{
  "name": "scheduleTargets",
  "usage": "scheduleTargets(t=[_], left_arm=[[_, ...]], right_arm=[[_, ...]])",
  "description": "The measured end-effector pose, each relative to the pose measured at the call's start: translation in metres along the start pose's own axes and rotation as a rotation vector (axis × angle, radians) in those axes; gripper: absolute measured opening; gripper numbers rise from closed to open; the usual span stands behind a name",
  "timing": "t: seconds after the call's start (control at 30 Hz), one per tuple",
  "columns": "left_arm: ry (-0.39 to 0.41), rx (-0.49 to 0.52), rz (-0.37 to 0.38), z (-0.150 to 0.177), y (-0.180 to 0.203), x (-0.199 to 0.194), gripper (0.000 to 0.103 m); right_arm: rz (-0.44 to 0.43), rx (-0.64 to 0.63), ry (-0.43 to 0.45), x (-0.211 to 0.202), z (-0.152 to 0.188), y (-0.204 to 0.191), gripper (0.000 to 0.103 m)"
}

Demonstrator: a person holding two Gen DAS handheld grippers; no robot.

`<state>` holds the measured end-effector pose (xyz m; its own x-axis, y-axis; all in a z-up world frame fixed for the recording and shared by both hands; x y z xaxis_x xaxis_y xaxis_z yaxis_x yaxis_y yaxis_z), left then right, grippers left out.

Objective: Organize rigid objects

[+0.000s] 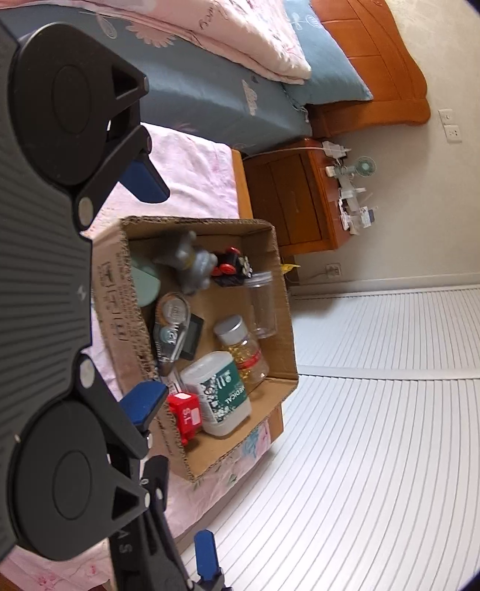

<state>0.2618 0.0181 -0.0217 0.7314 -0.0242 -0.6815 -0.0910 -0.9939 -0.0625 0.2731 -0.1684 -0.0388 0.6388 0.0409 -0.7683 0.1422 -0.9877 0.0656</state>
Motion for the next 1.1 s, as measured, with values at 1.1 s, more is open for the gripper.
scheduleTargets(t=[1.1], left_arm=[[-0.064,-0.089,-0.028,0.013,-0.004,-0.028,0.102]], right_arm=[[-0.010,0.089,0.031,-0.036,-0.001,-0.002,0.103]])
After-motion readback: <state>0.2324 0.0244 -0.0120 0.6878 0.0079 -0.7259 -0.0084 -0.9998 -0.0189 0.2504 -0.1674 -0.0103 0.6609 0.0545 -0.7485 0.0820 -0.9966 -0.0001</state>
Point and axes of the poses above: each gripper's, at about its wrist camera, not at the fingertips, and x roughly the way its jaws point, y to its right, z to its underside, the point moved 8 cm from there along x, roughly the way its jaws point, and after that the axes turned 3 degrees about -y, right-handed, at the moved point
